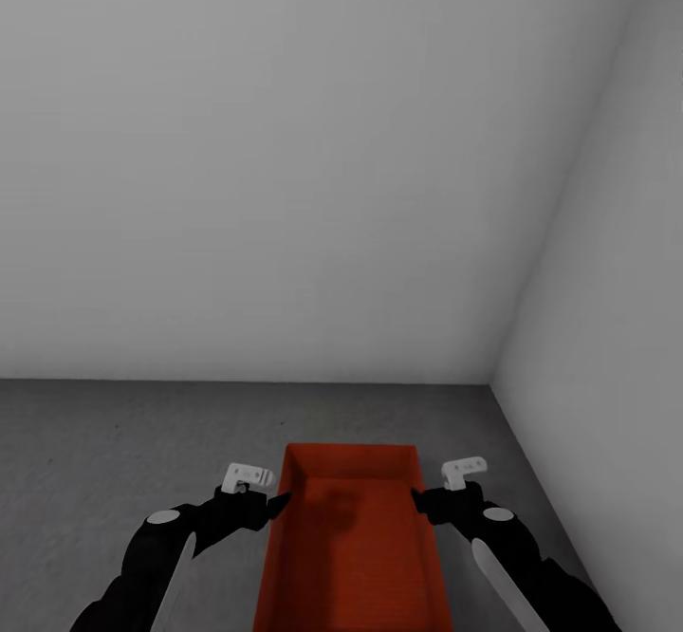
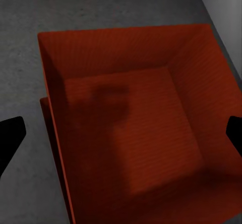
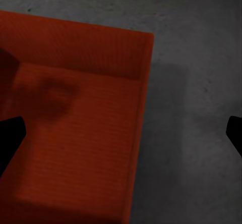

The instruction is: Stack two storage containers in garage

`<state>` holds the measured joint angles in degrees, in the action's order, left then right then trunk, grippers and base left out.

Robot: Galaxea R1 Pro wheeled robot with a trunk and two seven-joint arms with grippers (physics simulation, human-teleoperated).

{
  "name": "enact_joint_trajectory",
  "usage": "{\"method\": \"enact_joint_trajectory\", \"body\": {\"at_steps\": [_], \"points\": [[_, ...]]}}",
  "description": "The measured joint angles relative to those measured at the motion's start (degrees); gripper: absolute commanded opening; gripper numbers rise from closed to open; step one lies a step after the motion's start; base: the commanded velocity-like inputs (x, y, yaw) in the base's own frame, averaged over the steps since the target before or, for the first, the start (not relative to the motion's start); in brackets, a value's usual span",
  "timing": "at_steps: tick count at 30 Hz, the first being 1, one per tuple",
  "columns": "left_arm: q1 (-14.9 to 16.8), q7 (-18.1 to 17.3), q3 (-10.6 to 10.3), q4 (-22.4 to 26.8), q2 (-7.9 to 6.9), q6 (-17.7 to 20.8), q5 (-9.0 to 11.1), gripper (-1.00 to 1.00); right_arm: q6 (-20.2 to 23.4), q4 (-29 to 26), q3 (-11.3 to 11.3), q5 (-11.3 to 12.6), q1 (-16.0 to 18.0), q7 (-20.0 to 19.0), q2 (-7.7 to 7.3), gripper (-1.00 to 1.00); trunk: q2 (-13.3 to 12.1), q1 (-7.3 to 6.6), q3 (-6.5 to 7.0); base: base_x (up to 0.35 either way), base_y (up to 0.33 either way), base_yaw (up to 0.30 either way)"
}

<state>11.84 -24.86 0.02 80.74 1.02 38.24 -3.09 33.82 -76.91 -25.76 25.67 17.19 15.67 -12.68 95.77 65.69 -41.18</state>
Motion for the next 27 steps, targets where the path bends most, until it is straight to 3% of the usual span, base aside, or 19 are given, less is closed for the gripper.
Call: {"method": "enact_joint_trajectory", "body": {"at_steps": [21, 27], "points": [[0.0, 0.1, 0.1, 0.0, 0.16, 3.2, 0.0, 1.00, 0.1, -0.1, 0.0, -0.1, 0.0, 0.0, 0.00, 1.00, 0.0, 0.00, 0.32, 0.000, 0.000, 0.000], [0.0, 0.1, -0.1, -0.1, 0.17, 3.2, 0.0, 1.00, 0.1, -0.1, 0.0, -0.1, 0.0, 0.0, 0.00, 1.00, -2.4, -1.31, 1.39, 0.000, 0.000, 0.000]]}}
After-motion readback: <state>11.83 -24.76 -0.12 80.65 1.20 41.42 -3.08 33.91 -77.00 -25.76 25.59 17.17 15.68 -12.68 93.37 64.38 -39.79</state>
